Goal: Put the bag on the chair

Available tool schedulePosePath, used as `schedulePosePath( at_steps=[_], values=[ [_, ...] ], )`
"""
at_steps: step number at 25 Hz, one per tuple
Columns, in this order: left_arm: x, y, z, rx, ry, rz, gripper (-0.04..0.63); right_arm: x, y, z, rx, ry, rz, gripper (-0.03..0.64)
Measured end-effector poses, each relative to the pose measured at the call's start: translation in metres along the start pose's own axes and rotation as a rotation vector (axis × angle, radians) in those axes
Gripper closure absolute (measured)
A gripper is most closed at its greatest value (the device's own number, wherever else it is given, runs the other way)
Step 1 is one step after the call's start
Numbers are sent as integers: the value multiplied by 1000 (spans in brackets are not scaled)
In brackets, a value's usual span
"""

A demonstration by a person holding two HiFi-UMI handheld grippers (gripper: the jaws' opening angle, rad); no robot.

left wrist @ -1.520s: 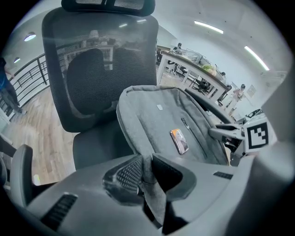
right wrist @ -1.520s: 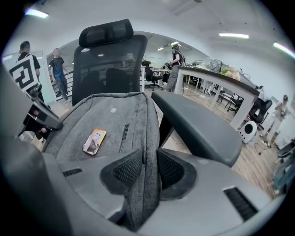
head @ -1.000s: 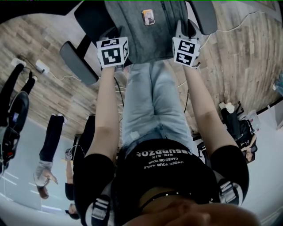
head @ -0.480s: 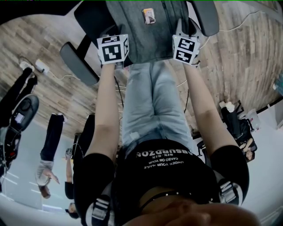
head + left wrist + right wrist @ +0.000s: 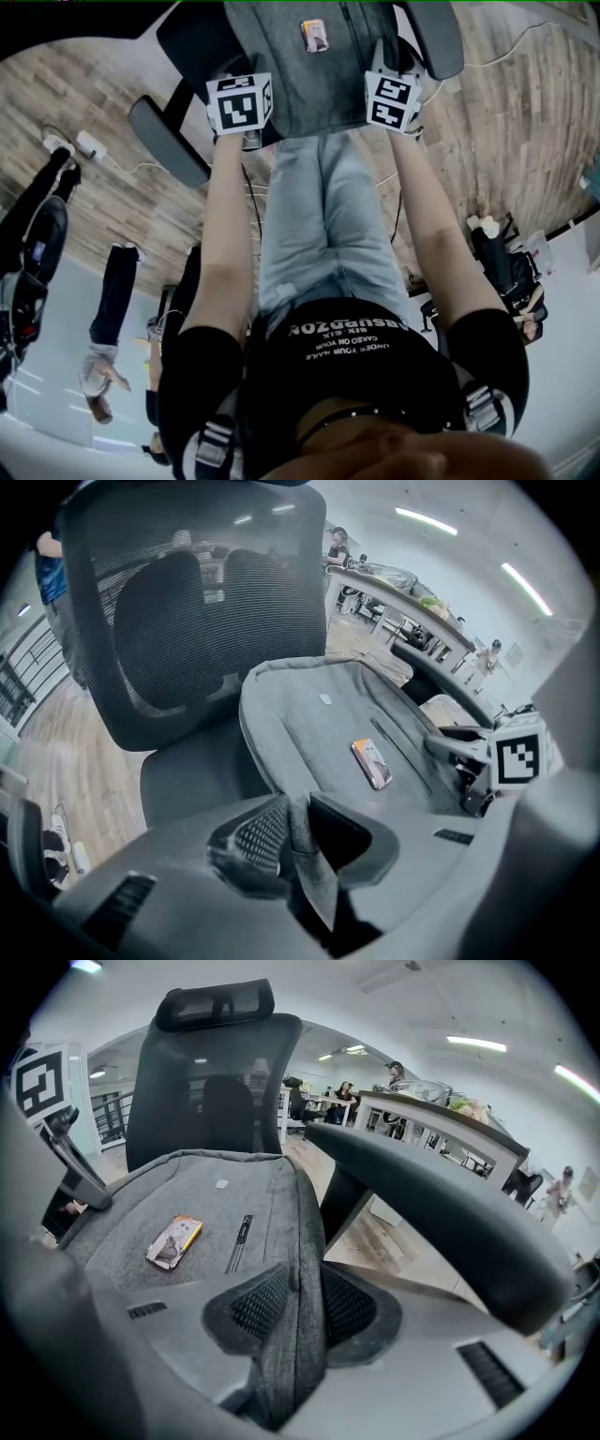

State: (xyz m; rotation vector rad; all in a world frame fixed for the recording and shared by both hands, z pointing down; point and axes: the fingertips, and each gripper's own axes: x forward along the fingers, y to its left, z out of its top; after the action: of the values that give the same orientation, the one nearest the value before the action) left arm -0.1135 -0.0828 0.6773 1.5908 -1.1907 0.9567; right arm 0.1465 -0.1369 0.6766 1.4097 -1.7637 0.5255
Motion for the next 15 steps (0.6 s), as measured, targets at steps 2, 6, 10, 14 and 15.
schedulePosePath(
  at_steps=[2, 6, 10, 14, 15],
  values=[
    [2, 2, 1, 2, 3, 4, 520, 5, 0, -2, -2, 13, -1, 506],
    [4, 1, 3, 5, 19, 14, 520, 15, -4, -9, -4, 43, 1, 502],
    [8, 4, 3, 4, 22, 17, 520, 20, -3, -13, -13, 55, -3, 502],
    [19, 10, -1, 44, 30, 64, 520, 24, -2, -15, -16, 66, 0, 502],
    [22, 11, -2, 63, 35, 85, 520, 26, -2, -15, -15, 69, 4, 502]
  ],
)
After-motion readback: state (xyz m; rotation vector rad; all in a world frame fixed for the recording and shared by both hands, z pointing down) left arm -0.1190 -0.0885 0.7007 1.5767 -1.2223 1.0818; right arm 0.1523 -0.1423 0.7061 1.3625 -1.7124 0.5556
